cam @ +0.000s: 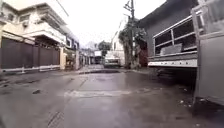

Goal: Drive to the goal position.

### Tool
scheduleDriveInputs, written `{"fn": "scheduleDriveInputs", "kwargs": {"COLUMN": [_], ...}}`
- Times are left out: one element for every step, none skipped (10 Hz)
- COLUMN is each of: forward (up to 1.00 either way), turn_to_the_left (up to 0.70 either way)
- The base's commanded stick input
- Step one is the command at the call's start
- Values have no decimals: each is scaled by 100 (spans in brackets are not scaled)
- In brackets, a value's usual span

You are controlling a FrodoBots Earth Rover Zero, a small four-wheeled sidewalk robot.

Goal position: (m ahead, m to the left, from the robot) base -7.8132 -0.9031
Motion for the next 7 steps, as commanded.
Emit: {"fn": "scheduleDriveInputs", "kwargs": {"forward": [100, 100, 100, 100, 100, 100, 100], "turn_to_the_left": [-27, 0, 0, -4, -25, -2, -25]}}
